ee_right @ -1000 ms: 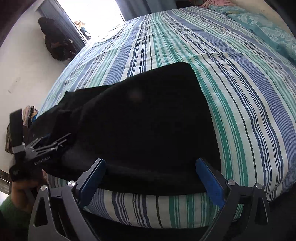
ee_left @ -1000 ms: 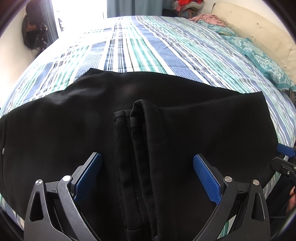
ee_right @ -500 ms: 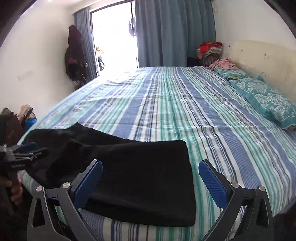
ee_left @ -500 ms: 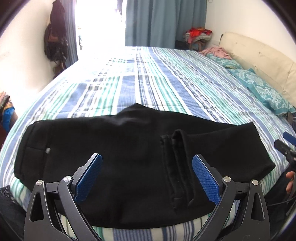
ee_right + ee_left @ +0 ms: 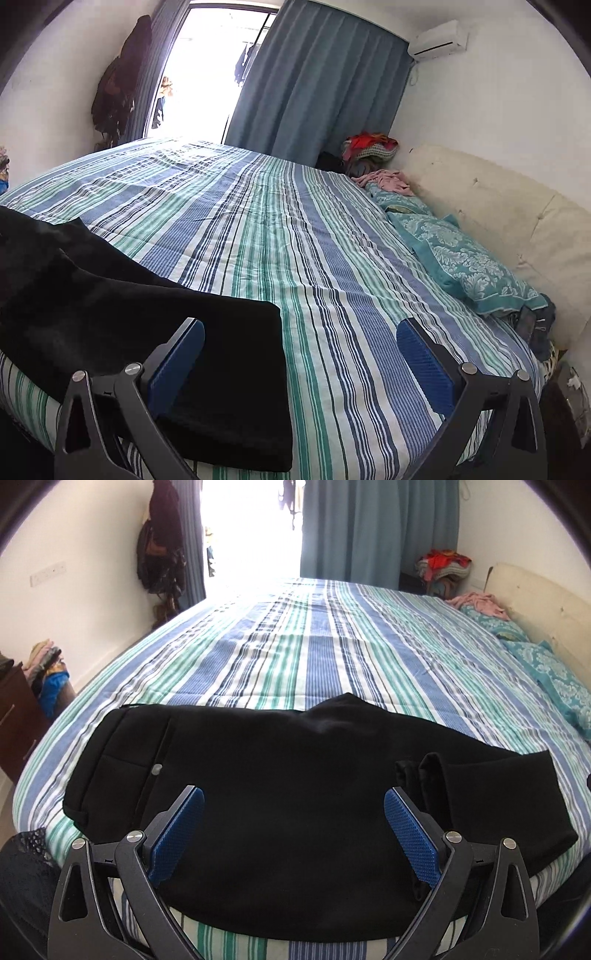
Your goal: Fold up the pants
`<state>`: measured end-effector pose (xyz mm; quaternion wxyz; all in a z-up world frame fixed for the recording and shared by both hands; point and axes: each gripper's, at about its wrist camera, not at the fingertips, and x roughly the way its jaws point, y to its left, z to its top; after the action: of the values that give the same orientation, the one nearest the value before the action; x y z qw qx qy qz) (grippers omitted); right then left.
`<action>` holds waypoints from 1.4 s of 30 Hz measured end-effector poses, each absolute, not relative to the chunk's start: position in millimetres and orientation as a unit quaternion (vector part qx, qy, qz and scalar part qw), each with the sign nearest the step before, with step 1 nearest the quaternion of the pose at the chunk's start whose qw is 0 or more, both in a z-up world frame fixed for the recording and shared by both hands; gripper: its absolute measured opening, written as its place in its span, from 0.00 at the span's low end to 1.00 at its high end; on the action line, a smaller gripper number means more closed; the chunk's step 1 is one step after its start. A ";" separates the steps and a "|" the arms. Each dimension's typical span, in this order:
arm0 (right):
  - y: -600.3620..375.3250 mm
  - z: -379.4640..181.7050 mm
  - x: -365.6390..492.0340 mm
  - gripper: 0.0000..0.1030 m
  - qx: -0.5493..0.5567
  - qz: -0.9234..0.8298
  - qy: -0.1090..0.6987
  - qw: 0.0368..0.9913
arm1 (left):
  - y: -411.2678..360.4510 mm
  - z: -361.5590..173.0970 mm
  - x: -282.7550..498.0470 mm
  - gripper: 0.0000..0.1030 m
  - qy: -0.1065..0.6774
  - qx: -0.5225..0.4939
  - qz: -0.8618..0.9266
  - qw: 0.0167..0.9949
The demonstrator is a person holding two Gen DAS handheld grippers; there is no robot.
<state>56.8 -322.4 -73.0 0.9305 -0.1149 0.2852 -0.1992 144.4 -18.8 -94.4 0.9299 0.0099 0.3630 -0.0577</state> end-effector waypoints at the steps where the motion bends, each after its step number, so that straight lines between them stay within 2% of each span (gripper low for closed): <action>1: -325.4 -74.9 57.3 1.00 -0.111 -0.202 0.292 0.928 | -18.4 -95.2 144.0 0.96 0.363 0.010 -0.053 0.930; 9: -340.2 -78.1 55.5 1.00 -0.076 -0.212 0.307 0.925 | -12.7 -96.9 147.1 0.96 0.371 0.002 -0.051 0.927; 27: -334.4 -81.1 55.9 1.00 -0.084 -0.195 0.315 0.925 | -10.0 -95.9 154.2 0.96 0.389 0.023 -0.049 0.920; 42: -337.3 -82.8 57.2 1.00 -0.073 -0.192 0.322 0.924 | 13.0 -105.0 169.7 0.96 0.439 -0.033 -0.053 0.896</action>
<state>57.2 -337.3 -82.8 0.9243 -0.0732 0.3220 -0.1915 169.7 13.0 -105.0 0.8963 -0.0334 0.4390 -0.0528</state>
